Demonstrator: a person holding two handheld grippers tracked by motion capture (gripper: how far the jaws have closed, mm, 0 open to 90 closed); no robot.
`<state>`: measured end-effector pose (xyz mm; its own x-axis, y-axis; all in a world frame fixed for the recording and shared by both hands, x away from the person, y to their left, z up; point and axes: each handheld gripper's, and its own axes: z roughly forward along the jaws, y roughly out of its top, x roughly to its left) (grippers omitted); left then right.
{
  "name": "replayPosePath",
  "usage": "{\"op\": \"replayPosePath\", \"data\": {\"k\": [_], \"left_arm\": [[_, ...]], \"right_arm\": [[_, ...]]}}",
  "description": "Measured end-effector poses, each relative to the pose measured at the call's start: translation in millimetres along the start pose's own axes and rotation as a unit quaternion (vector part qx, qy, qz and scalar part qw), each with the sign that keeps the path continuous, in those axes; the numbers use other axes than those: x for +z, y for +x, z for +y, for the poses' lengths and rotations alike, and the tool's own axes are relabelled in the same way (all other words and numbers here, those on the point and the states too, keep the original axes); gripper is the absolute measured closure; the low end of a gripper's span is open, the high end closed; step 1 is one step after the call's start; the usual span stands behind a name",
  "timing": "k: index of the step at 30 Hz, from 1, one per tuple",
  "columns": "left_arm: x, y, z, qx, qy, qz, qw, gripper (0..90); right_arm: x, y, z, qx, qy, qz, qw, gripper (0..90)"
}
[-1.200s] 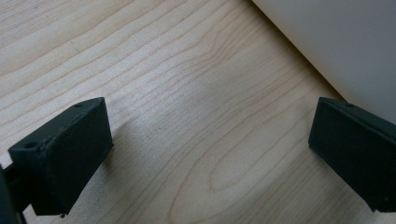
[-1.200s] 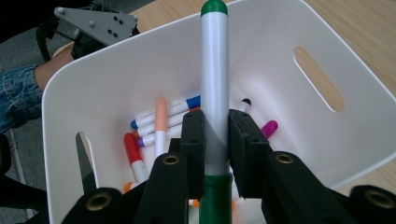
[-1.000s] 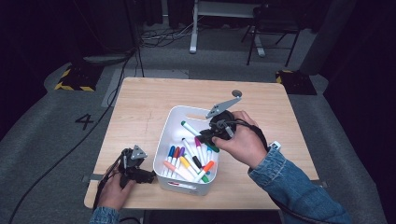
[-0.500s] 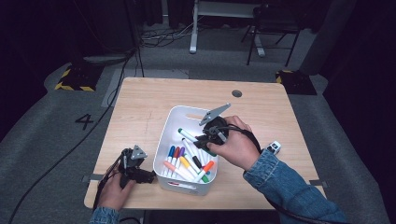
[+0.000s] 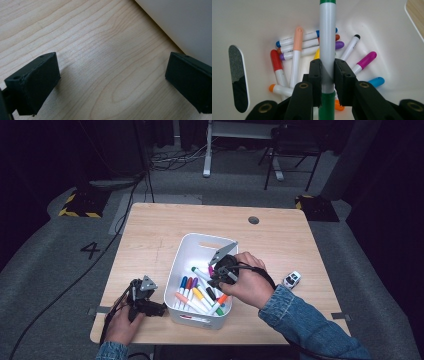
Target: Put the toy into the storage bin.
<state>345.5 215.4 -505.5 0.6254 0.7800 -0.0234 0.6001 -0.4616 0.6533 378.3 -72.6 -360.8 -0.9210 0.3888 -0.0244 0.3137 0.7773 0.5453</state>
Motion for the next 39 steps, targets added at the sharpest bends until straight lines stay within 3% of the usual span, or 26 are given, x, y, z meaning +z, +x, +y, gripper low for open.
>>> {"op": "replayPosePath", "data": {"k": [14,15,16,17,24,26,32,39], "left_arm": [[0.0,-0.1,0.0,0.0,0.0,0.0,1.0,0.0],[0.0,0.0,0.0,0.0,0.0,0.0,1.0,0.0],[0.0,0.0,0.0,0.0,0.0,0.0,1.0,0.0],[-0.1,0.0,0.0,-0.001,0.0,-0.001,1.0,0.0],[-0.1,0.0,0.0,-0.001,0.0,-0.001,1.0,0.0],[-0.1,0.0,0.0,-0.001,0.0,-0.001,1.0,0.0],[-0.2,0.0,0.1,-0.001,0.001,-0.001,1.0,0.0],[-0.2,0.0,0.1,-0.001,0.001,-0.001,1.0,0.0]], "right_arm": [[12.9,9.9,1.7,-0.021,0.042,-0.005,0.9989,76.7],[12.7,10.2,1.7,-0.009,0.037,-0.001,0.9993,60.9],[12.7,10.2,1.7,-0.009,0.037,-0.001,0.9993,60.9],[10.8,8.9,1.8,-0.01,0.009,0.004,0.9999,53.3],[-8.7,-1.0,-0.5,0.001,-0.036,-0.015,0.9992,38.6],[-11.2,-4.1,-1.5,-0.004,-0.043,-0.019,0.9989,37.4],[-33.3,-20.6,-12.5,0.019,-0.078,-0.04,0.9959,33.6],[-50.2,-35.7,-28.5,0.038,-0.096,-0.052,0.9933,32.8]]}}
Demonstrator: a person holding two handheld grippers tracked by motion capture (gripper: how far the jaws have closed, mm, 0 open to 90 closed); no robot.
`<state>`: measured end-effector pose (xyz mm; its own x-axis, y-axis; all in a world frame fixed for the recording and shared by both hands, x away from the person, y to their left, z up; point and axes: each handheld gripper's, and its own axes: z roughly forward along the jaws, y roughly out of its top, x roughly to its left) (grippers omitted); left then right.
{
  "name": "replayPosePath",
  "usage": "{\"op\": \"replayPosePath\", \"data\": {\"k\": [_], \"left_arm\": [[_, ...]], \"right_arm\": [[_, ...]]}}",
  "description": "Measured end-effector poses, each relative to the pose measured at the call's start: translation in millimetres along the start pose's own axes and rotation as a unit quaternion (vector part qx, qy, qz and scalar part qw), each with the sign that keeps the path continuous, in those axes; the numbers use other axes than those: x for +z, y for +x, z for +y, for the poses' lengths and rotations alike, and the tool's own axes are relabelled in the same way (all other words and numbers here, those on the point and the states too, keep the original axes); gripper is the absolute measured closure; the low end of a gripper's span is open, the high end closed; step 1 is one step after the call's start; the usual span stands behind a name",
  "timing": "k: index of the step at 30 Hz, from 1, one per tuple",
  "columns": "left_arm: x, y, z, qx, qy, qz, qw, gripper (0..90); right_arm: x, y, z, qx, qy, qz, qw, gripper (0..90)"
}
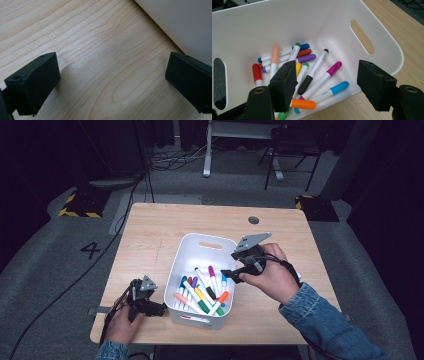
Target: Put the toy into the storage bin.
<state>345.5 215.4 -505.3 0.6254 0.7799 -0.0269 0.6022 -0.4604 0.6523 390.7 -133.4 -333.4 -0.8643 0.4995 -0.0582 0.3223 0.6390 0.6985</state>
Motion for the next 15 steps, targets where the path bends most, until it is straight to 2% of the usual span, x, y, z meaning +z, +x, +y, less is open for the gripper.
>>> {"op": "replayPosePath", "data": {"k": [4,5,7,12,15], "left_arm": [[0.0,0.0,0.0,0.0,0.0,0.0,1.0,0.0],[0.0,0.0,0.0,0.0,0.0,0.0,1.0,0.0],[0.1,0.0,-0.1,0.0,0.0,0.001,1.0,0.0],[0.0,-0.1,0.0,0.0,0.0,0.0,1.0,0.0],[0.0,0.0,0.0,0.0,0.0,0.0,1.0,0.0]], "right_arm": [[-9.4,-13.2,-8.9,0.002,-0.014,-0.005,0.9999,31.0],[-11.5,-16.3,-11.4,0.006,-0.016,-0.006,0.9998,30.5],[-16.1,-21.0,-16.6,0.031,-0.01,-0.018,0.9993,28.8],[-26.6,-36.2,-29.8,0.032,-0.015,-0.035,0.9988,28.4],[-34.5,-46.3,-39.7,0.051,-0.012,-0.05,0.9974,28.4]]}}
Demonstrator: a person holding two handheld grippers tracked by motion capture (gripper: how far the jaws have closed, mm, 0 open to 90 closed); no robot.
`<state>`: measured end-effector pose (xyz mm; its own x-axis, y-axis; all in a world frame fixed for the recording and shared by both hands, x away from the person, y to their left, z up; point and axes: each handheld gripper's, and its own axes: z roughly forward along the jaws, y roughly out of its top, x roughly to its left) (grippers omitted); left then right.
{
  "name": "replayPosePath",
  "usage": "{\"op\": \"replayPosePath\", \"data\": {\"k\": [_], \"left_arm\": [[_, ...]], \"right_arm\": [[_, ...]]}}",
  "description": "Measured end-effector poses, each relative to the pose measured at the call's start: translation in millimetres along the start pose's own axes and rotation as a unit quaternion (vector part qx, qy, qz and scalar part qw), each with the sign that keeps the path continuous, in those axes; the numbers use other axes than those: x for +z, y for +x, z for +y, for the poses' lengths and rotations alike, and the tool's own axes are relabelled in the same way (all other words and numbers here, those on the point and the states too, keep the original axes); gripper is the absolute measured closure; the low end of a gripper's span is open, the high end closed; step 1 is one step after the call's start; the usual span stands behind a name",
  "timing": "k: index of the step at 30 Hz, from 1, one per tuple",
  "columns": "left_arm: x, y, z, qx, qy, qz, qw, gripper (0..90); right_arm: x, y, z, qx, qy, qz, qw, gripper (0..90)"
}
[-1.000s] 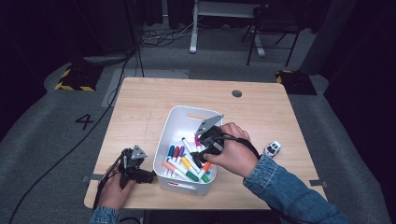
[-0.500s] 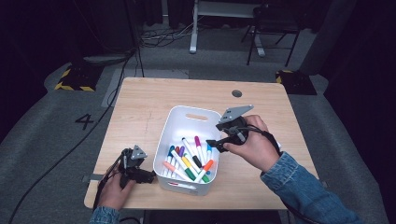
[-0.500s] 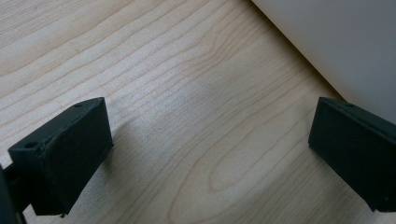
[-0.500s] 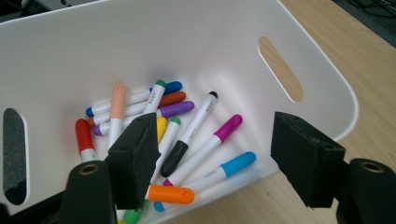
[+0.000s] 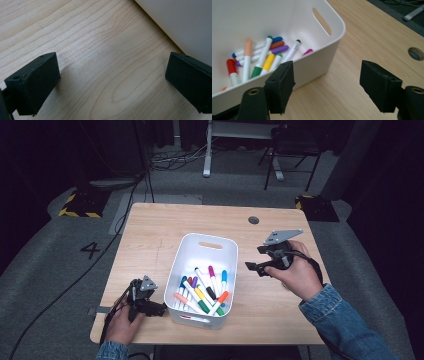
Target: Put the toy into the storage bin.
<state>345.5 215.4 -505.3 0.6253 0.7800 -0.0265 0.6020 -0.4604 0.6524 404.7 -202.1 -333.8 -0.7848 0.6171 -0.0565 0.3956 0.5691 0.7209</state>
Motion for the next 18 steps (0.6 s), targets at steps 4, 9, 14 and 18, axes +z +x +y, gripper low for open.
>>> {"op": "replayPosePath", "data": {"k": [4,9,14,18], "left_arm": [[0.0,-0.1,0.0,0.0,0.0,0.0,1.0,0.0],[0.0,-0.3,-0.1,-0.001,0.0,0.0,1.0,0.0],[0.0,-0.2,-0.1,0.0,0.0,-0.002,1.0,0.0],[-0.1,-0.1,-0.1,0.0,0.0,-0.001,1.0,0.0]], "right_arm": [[-8.4,-18.1,-12.9,0.019,0.004,-0.023,0.9996,28.3],[-16.2,-38.8,-29.1,0.026,0.011,-0.044,0.9986,27.5],[-20.8,-55.0,-45.3,0.046,0.012,-0.055,0.9974,25.7],[-24.0,-64.3,-56.3,0.051,0.014,-0.064,0.9966,23.6]]}}
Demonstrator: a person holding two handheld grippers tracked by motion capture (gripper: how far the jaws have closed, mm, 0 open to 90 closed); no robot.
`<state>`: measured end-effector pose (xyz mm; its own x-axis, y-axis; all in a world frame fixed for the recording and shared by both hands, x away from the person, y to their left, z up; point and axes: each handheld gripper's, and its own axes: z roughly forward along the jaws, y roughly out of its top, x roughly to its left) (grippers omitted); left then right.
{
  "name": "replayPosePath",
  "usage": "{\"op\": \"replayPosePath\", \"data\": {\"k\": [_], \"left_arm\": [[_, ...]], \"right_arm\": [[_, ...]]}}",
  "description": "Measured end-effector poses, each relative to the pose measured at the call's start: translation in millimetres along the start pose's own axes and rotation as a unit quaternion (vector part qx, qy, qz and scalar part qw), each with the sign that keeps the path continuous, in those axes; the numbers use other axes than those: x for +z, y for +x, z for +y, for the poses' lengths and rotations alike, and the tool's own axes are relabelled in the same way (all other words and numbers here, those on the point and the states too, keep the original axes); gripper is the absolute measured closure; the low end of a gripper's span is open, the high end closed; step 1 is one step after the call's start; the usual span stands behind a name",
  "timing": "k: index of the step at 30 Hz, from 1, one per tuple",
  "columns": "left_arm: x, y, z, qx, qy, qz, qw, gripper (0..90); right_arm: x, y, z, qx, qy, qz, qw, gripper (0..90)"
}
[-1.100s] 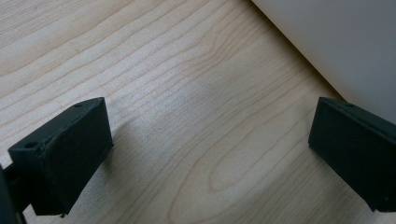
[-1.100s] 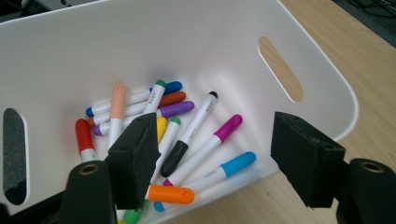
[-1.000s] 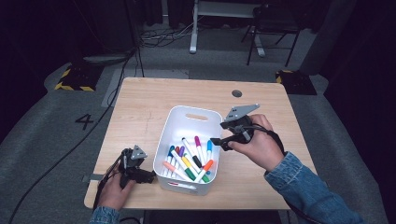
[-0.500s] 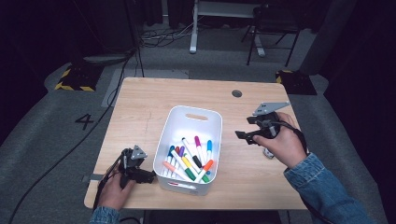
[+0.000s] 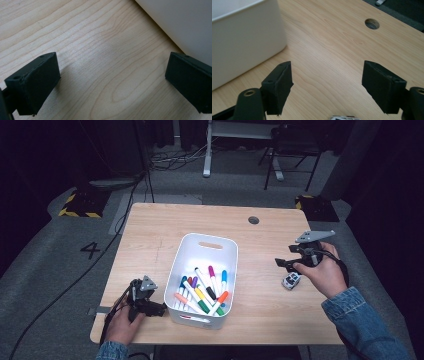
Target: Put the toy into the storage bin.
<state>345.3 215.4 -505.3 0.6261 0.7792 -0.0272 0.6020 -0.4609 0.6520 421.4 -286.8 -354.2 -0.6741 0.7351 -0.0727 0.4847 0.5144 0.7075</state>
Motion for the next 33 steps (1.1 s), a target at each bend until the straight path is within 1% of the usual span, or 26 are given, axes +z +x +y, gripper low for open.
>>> {"op": "replayPosePath", "data": {"k": [1,2,6,8,9,10,11,13,14,15,16,17,18,19,20,22,23,26,28,30,33], "left_arm": [[0.0,-0.1,0.0,-0.001,0.0,-0.001,1.0,0.0],[0.0,-0.1,0.0,-0.001,0.0,-0.001,1.0,0.0],[0.0,-0.1,0.0,0.0,0.0,-0.001,1.0,0.0],[-0.3,0.3,0.1,0.002,-0.001,0.005,1.0,0.0],[-0.3,0.2,0.1,0.002,-0.001,0.005,1.0,0.0],[-0.3,0.2,0.1,0.002,-0.001,0.005,1.0,0.0],[0.0,0.1,0.1,0.001,-0.001,0.003,1.0,0.0],[-0.2,0.3,0.1,0.002,-0.002,0.004,1.0,0.0],[-0.2,0.3,0.1,0.002,-0.002,0.004,1.0,0.0],[-0.2,0.1,0.1,0.001,-0.001,0.004,1.0,0.0],[-0.2,0.1,0.1,0.001,-0.001,0.004,1.0,0.0],[-0.2,0.3,0.1,0.002,-0.001,0.005,1.0,0.0],[-0.1,0.3,0.1,0.002,-0.002,0.004,1.0,0.0],[0.0,-0.1,0.0,0.0,0.0,0.001,1.0,0.0],[-0.3,0.2,0.1,0.002,-0.001,0.005,1.0,0.0],[0.0,0.2,0.1,0.002,-0.002,0.004,1.0,0.0],[0.0,0.1,0.1,0.001,-0.001,0.002,1.0,0.0],[0.0,0.1,0.1,0.001,-0.001,0.002,1.0,0.0],[-0.3,0.2,0.1,0.001,-0.001,0.004,1.0,0.0],[-0.1,0.2,0.1,0.002,-0.002,0.004,1.0,0.0],[-0.1,0.2,0.1,0.002,-0.002,0.004,1.0,0.0]], "right_arm": [[0.1,-6.2,-6.8,0.0,0.006,-0.004,1.0,22.4],[0.1,-6.2,-6.8,0.0,0.006,-0.004,1.0,22.4],[2.8,-16.4,-20.9,0.013,0.014,-0.008,0.9998,21.8],[5.0,-20.7,-28.0,0.018,0.018,-0.011,0.9996,21.1],[7.8,-24.2,-35.4,0.021,0.026,-0.01,0.9994,20.4],[7.8,-24.2,-35.4,0.021,0.026,-0.01,0.9994,20.4],[11.1,-27.5,-43.5,0.02,0.033,-0.012,0.9992,19.7],[15.5,-30.1,-51.9,0.021,0.04,-0.011,0.9989,18.9],[15.5,-30.1,-51.9,0.021,0.04,-0.011,0.9989,18.9],[21.7,-32.0,-60.6,0.023,0.048,-0.009,0.9985,18.5],[24.9,-33.1,-64.6,0.021,0.053,-0.009,0.9983,18.4],[24.9,-33.1,-64.6,0.021,0.053,-0.009,0.9983,18.4],[31.1,-35.1,-71.4,0.021,0.063,-0.009,0.9977,17.9],[33.8,-36.2,-74.3,0.021,0.067,-0.008,0.9975,17.7],[36.5,-36.9,-76.9,0.022,0.071,-0.009,0.9972,17.6],[39.2,-37.7,-79.4,0.022,0.072,-0.01,0.9971,17.3],[43.9,-38.9,-84.0,0.021,0.08,-0.006,0.9966,17.3],[51.8,-39.9,-91.8,0.018,0.09,-0.005,0.9957,17.0],[54.5,-39.8,-94.6,0.019,0.093,-0.006,0.9955,17.0],[61.8,-40.3,-101.7,0.018,0.099,-0.001,0.9949,16.6],[65.9,-39.7,-104.4,0.017,0.101,0.002,0.9948,16.3]]}}
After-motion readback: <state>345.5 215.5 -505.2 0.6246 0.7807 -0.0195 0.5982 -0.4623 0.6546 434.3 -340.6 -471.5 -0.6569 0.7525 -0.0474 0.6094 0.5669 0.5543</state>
